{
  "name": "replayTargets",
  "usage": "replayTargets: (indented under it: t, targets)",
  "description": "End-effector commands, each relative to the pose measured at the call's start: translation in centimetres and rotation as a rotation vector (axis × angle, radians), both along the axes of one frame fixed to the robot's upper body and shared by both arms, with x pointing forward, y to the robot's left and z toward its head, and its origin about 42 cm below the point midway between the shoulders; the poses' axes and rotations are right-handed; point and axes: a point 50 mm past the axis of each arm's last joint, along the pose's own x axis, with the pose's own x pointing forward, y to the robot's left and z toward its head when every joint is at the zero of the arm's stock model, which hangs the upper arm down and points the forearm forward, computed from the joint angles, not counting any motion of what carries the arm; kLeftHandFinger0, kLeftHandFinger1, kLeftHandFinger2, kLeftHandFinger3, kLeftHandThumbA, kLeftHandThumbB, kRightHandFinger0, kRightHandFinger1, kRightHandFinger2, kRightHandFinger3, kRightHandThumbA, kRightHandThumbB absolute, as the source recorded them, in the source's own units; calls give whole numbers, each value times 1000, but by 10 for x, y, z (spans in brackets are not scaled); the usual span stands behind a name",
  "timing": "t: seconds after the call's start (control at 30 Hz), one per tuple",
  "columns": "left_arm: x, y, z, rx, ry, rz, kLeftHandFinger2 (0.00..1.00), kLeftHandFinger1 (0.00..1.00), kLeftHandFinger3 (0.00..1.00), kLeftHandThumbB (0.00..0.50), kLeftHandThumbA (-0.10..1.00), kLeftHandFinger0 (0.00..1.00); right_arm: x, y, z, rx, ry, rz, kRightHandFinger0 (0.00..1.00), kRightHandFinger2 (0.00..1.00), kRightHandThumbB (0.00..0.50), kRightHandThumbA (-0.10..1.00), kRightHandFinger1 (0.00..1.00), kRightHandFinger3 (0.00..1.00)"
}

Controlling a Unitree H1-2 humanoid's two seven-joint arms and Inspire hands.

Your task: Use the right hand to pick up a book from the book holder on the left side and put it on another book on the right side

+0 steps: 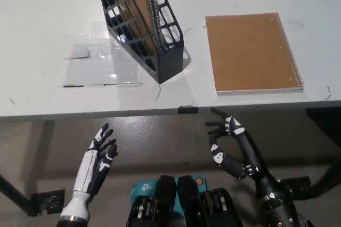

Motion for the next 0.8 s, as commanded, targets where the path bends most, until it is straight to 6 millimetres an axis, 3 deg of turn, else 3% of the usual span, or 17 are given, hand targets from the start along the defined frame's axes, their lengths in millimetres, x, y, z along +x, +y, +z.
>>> replayTargets:
  t: [0.0, 0.13, 0.23, 0.33, 0.37, 0.4, 0.47, 0.57, 0.77]
  targets:
    - [0, 1, 11, 2, -87, -22, 953, 873, 1000, 91, 923, 737, -4, 12, 32, 100, -203, -63, 496, 713, 157, 329, 573, 857]
    - [-9, -1, 4, -12, -63, -48, 989, 897, 1000, 150, 954, 775, -7, 27, 71, 125, -333, -22, 609, 891, 150, 427, 723, 965]
    - [-19, -4, -5, -33, -59, -67, 1000, 928, 1000, 171, 1000, 812, 2, 35, 105, 117, -379, 16, 753, 984, 197, 573, 851, 1000]
    - [-28, -6, -11, -48, -43, -65, 1000, 939, 1000, 185, 1000, 819, 13, 41, 127, 94, -376, 39, 909, 1000, 200, 626, 996, 1000]
    - [-30, -6, -12, -51, -37, -65, 1000, 952, 1000, 192, 1000, 833, 16, 42, 130, 84, -374, 47, 997, 1000, 191, 648, 1000, 1000]
    - [-33, -6, -14, -54, -26, -65, 1000, 970, 1000, 197, 1000, 862, 25, 46, 139, 57, -362, 69, 1000, 1000, 188, 695, 1000, 1000]
    - [-36, -6, -16, -69, -7, -70, 1000, 1000, 1000, 264, 1000, 1000, 37, 52, 150, 27, -300, 99, 1000, 1000, 223, 855, 1000, 1000]
    - [-38, -6, -17, -66, -3, -78, 1000, 1000, 1000, 310, 1000, 1000, 54, 59, 160, 9, -269, 127, 1000, 1000, 242, 964, 1000, 1000]
    - [-42, -6, -19, -68, 0, -97, 1000, 1000, 1000, 294, 1000, 1000, 85, 72, 174, -31, -228, 134, 1000, 1000, 296, 1000, 1000, 1000]
